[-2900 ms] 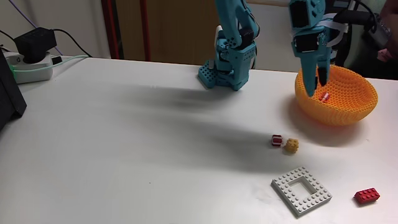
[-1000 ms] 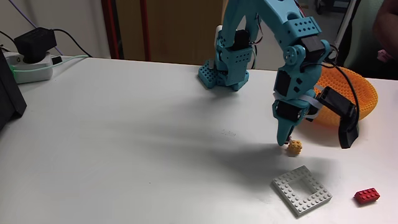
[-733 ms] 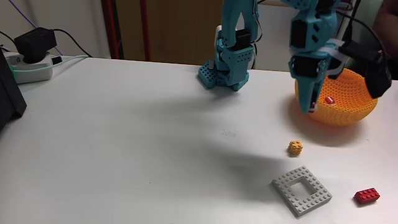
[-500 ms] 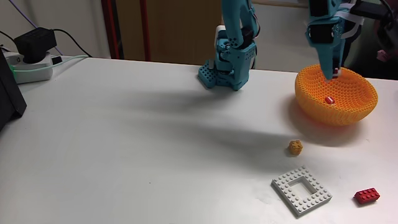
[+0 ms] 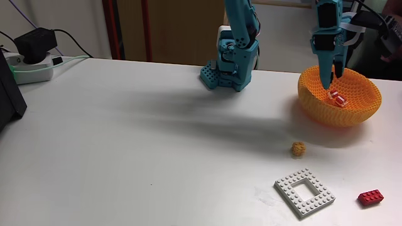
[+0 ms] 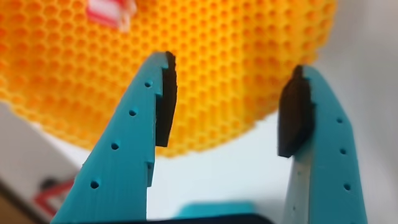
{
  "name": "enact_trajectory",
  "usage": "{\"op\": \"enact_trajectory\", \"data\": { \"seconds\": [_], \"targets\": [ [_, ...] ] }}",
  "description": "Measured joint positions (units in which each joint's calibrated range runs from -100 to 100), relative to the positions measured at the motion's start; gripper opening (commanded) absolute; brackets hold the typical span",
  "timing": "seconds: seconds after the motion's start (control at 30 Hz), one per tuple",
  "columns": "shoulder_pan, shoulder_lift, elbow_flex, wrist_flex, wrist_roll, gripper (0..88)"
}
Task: Pick only small cubed objects and place them into the bowl
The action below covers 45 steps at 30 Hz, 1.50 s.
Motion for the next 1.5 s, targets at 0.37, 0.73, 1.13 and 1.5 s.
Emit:
{"op": "enact_trajectory", "data": {
  "seconds": [0.37, 0.73, 1.13, 1.5],
  "targets": [
    [30.5, 2.4, -2.9, 3.3, 20.1, 27.2],
    [30.8, 22.8, -9.8, -3.0, 21.3, 27.2],
    [29.7, 35.2, -7.0, -11.9, 21.1, 26.6],
    [32.2, 38.9, -7.0, -13.8, 22.0, 20.1]
  ]
}}
